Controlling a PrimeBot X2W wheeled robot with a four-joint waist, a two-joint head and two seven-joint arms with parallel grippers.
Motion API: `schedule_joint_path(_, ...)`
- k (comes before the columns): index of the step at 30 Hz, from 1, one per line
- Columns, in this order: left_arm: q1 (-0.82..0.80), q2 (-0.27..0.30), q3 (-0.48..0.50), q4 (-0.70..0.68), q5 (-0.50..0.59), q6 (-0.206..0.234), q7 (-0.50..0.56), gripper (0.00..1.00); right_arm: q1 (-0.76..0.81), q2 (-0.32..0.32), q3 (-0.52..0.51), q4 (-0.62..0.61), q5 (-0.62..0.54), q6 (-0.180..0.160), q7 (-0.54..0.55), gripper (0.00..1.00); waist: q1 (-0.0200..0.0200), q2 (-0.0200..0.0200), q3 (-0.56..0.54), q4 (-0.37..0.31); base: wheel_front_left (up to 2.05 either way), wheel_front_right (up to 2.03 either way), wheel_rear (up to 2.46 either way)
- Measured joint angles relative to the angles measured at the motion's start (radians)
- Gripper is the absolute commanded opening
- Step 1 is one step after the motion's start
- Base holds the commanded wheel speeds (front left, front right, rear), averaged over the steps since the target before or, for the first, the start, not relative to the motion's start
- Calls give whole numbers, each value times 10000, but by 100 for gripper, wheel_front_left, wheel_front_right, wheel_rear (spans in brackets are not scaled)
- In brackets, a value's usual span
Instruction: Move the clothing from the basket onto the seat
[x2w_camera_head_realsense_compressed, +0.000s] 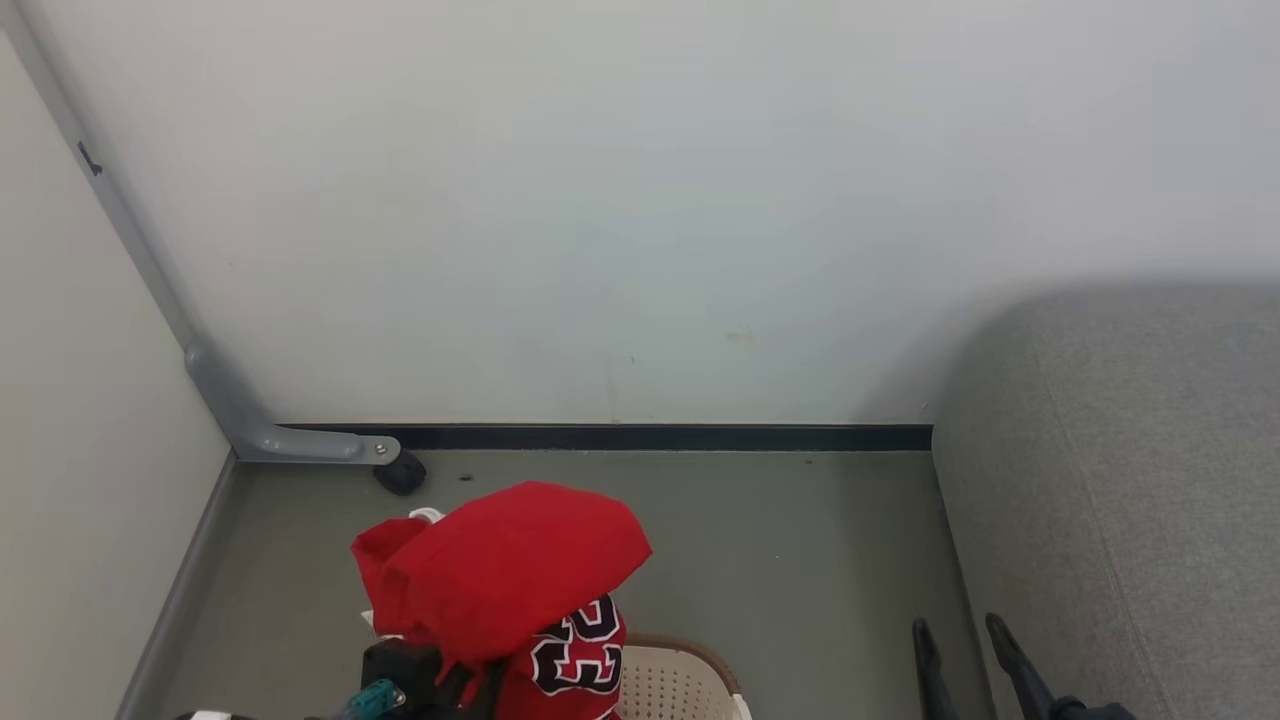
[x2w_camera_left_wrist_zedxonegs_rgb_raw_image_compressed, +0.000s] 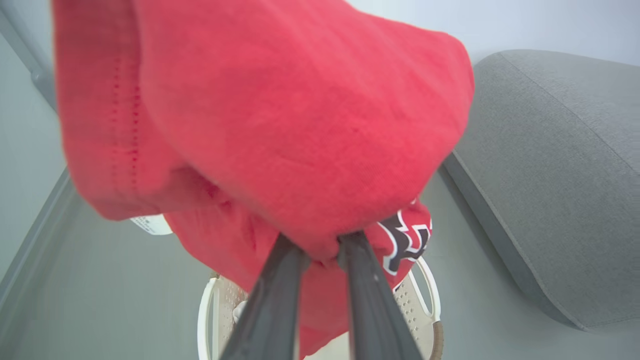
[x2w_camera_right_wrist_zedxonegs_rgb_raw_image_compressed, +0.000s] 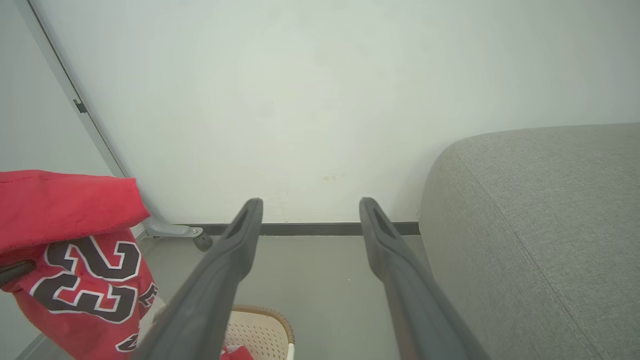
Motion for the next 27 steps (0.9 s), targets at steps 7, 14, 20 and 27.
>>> schedule_joint_path(7,191,12,84,-1296,23,0,-15,0,41,-2,-8,-100,-65,109,2,100,1,1,-71,124,0,0,0)
schedule_joint_path(14,196,58,217,-2569,104,0,-42,0,50,4,132,-109,-127,320,2,100,1,1,-129,221,0,0,0)
schedule_joint_path(20,416,117,226,-3753,104,0,-44,0,62,4,514,-196,-535,539,2,100,1,2,-184,299,0,0,0)
schedule_joint_path(27,653,194,-155,-4690,104,0,-48,0,12,-207,1469,-190,-1498,844,2,100,1,2,-195,371,0,0,0)
